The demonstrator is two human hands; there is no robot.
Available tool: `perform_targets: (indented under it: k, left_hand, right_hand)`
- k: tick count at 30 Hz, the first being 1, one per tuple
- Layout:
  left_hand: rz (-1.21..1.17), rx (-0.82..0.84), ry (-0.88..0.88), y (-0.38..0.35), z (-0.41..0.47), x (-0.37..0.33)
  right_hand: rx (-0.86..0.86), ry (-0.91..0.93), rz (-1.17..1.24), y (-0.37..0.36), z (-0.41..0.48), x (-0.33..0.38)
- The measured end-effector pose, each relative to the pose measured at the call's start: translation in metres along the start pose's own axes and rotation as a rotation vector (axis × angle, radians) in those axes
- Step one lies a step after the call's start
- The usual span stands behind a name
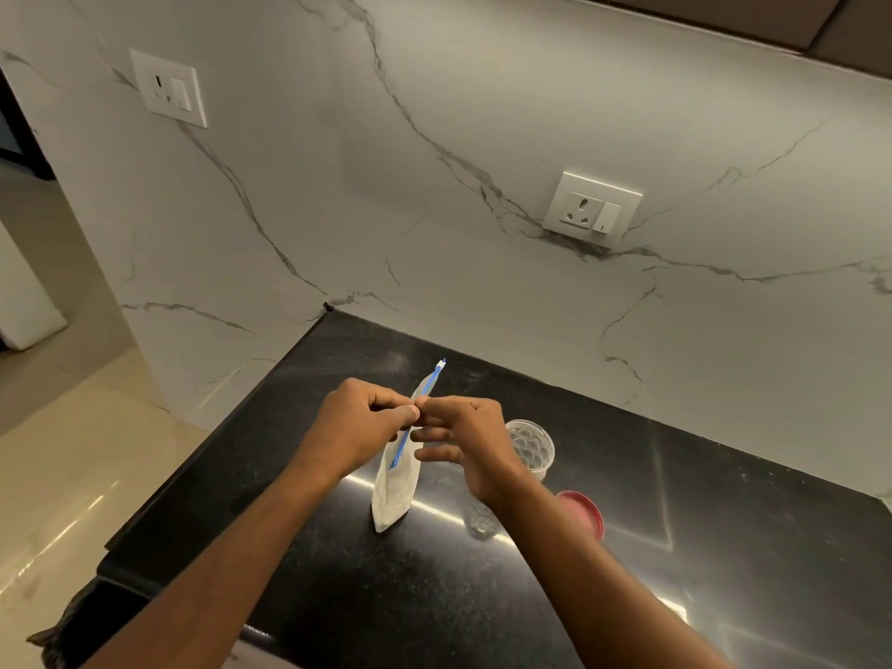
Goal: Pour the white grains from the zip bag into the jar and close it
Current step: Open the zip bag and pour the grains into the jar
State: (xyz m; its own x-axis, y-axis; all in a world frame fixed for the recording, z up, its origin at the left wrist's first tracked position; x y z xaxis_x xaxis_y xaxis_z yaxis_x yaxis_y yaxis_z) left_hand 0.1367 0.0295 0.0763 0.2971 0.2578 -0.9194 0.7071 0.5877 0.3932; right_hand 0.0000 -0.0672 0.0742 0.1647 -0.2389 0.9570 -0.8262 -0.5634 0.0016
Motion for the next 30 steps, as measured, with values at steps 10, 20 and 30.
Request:
perform_targets:
  k: [10, 20, 30]
  left_hand:
    - [-0.130, 0.038, 0.063, -0.002, -0.001, 0.004]
    - [-0.183, 0.080, 0.075, -0.004, -0.002, 0.004]
    - [0.270, -0.103, -0.106, 0.011, 0.011, -0.003]
  right_hand:
    - [-0.045, -0.101, 0.061, -0.004, 0.000, -0.003]
    - [-0.054, -0.153, 0.096, -0.002, 0.002, -0.007]
    - [-0.064, -0.059, 0.056, 0.003, -0.003, -0.008]
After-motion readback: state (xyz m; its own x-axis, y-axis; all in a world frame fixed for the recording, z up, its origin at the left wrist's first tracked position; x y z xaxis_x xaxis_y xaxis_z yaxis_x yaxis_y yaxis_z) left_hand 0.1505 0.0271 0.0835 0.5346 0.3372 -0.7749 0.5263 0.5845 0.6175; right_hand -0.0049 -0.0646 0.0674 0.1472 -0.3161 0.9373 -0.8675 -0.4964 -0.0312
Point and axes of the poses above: each hand's wrist, its own z-axis towards the middle knuckle, its own y-axis out of the back of the hand, x = y × z, the point moved 3 cm from there along z, towards the middle knuckle, and after that the axes turned 5 degrees about -x, right-handed, at the moved point
